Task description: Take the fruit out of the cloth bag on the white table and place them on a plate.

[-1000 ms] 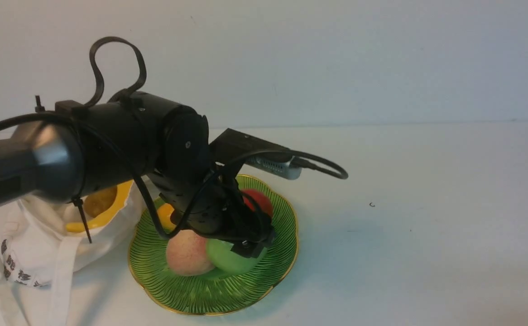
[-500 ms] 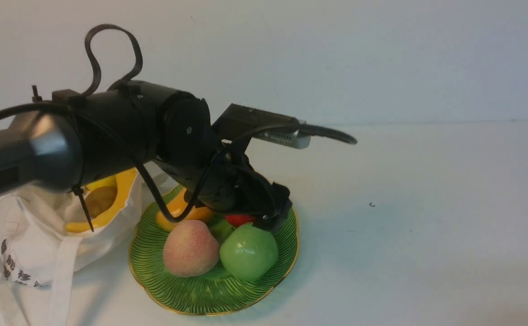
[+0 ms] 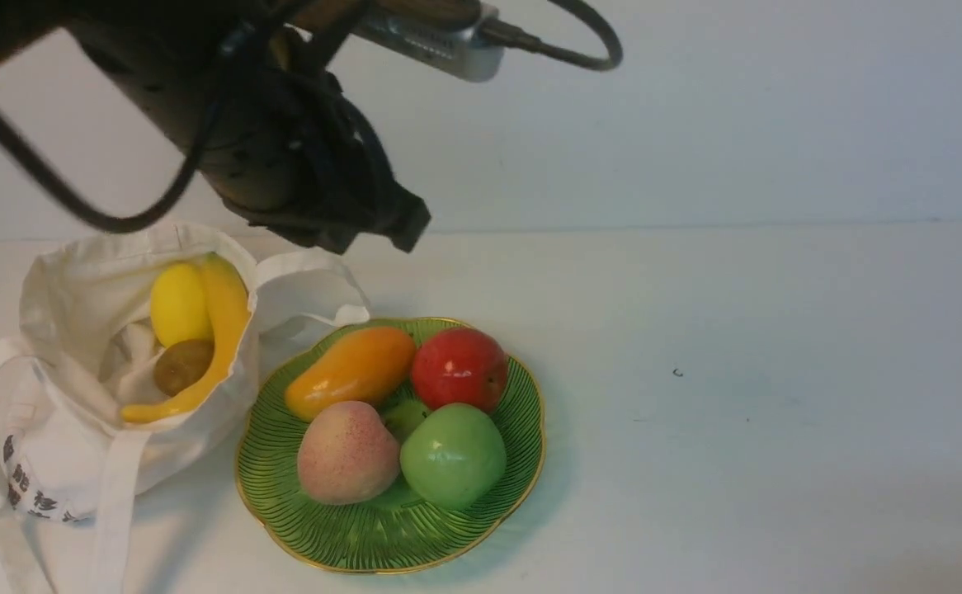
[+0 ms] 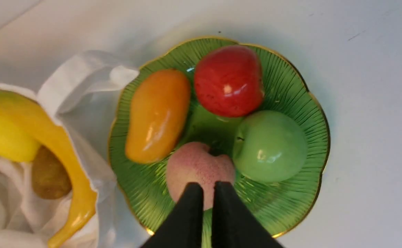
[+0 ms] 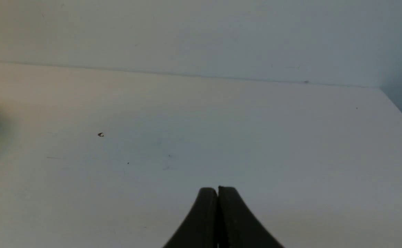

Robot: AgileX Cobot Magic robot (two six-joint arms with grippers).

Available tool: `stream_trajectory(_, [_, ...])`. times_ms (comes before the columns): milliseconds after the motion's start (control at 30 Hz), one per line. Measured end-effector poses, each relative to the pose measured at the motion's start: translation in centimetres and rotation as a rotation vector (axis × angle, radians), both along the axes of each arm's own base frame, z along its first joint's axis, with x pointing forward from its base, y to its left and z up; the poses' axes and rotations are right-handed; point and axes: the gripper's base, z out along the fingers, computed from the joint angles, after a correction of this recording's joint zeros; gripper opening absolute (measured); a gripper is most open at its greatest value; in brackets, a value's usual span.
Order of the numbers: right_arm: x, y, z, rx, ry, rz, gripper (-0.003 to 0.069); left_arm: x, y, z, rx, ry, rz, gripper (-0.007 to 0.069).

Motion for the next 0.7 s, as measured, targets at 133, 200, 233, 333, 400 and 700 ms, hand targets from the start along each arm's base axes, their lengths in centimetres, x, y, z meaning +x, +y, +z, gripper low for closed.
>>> stream_trajectory(133, [0.0,0.0,0.0,0.0,0.0,0.0,-0.0015,-3.8,2.3,-0.1,-0.012,0.009,0.01,-0.0008])
stream_trajectory(200, [0.0,0.0,0.0,0.0,0.0,0.0,-0.0015,-6.9,4.0,-1.4,-0.051,0.025,0.026,-0.0008])
stream_trajectory(233, [0.0,0.0,0.0,0.0,0.0,0.0,-0.0015,-8.0,4.6,-2.2,-0.084,0.009,0.028,-0.0008])
stream_trajectory(333, [0.0,0.0,0.0,0.0,0.0,0.0,-0.0015,-10.8,5.4,-5.6,-0.273,-0.068,0.033,-0.0008])
stream_trajectory(400, [0.0,0.0,0.0,-0.001,0.0,0.0,-0.0015,-12.0,5.8,-7.7,-0.359,-0.095,0.041,-0.0008])
stream_trajectory(700, [0.0,0.0,0.0,-0.001,0.0,0.0,-0.0015,-16.5,8.2,-13.6,-0.429,-0.066,0.057,-0.0008])
